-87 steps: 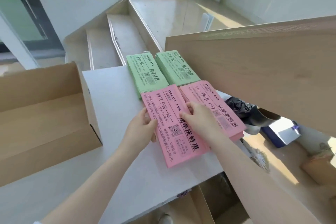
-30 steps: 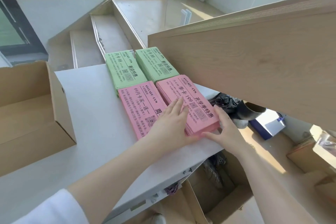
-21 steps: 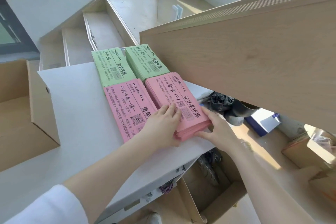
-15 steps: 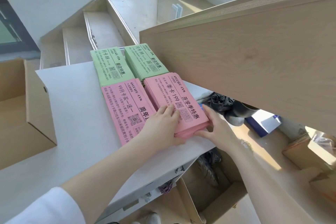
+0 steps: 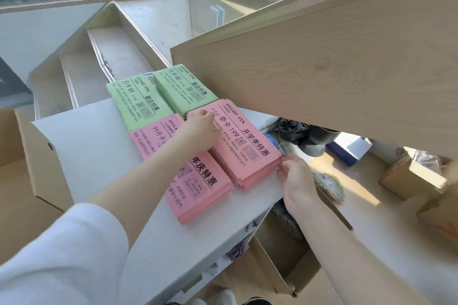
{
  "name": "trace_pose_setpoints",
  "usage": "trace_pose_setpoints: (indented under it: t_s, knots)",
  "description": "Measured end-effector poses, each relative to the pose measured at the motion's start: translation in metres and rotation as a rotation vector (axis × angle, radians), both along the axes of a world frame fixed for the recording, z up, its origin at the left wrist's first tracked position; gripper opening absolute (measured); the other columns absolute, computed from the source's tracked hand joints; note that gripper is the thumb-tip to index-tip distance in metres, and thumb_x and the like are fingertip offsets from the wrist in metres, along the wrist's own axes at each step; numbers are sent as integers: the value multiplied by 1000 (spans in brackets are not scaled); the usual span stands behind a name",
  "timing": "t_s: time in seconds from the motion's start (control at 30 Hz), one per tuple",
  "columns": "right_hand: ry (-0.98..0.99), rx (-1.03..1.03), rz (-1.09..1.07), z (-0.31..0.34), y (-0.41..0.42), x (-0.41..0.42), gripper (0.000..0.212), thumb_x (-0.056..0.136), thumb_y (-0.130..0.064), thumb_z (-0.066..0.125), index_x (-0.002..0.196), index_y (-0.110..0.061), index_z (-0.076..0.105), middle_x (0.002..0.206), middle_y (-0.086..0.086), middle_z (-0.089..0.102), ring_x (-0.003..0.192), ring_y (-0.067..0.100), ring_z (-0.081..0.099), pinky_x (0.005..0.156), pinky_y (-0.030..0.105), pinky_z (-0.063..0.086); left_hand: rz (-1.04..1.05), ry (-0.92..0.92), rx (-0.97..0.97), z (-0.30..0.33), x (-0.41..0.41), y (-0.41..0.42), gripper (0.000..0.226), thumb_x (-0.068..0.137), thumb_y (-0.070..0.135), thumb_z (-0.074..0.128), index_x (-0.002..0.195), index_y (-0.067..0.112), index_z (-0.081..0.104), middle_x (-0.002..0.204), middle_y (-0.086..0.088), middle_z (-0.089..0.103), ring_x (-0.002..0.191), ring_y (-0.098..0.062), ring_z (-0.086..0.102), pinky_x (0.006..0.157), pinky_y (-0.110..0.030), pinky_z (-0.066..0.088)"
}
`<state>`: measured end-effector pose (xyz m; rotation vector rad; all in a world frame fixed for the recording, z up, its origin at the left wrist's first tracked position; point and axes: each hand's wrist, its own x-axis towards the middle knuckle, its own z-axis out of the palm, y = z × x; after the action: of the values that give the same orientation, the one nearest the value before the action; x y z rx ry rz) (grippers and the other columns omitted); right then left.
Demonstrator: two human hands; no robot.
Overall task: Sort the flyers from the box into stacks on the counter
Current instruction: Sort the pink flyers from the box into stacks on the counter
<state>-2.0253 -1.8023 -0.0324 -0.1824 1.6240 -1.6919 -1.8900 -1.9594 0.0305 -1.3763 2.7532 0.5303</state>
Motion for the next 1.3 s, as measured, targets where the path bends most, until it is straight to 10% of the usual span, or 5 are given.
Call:
trace_pose_setpoints:
  t_s: [0.33,0.5,0.7,0.97,1.3]
  knots:
    - [-401,-12,-200,35,-10,58,27,93,-3,47,118,-4,56,109,15,64,87,23,61,78,33,51,-37,-128,22,1,7,-27,46,79,45,52,117,19,53,112,-7,49,102,-28,49,82,-38,47]
    - [-430,11,-170,50,-18,58,10,87,-21,62,91,-13,59,86,7,65,77,19,61,61,29,47,-58,-142,-44,0,5,-29,49,79,49,56,119,21,52,110,-6,48,94,-24,44,68,-33,41]
    - [-271,74,-51,46,-35,65,17,80,-5,67,96,-9,64,88,13,71,85,29,67,84,47,53,-53,-115,-42,-4,7,-30,53,81,47,55,126,22,47,120,-8,46,114,-27,42,74,-35,35]
    - [-53,228,-120,33,15,34,2,85,-15,62,87,-15,62,80,6,72,66,17,68,57,25,50,-191,17,-51,-3,-6,-19,50,85,47,54,127,21,48,117,-6,55,110,-26,51,90,-36,39]
    - [-260,78,-240,15,65,27,24,82,-10,65,104,-17,60,97,9,72,92,24,67,81,39,54,-164,-44,381,-12,-37,-10,58,88,44,57,127,3,47,121,-12,57,108,-29,56,87,-32,42]
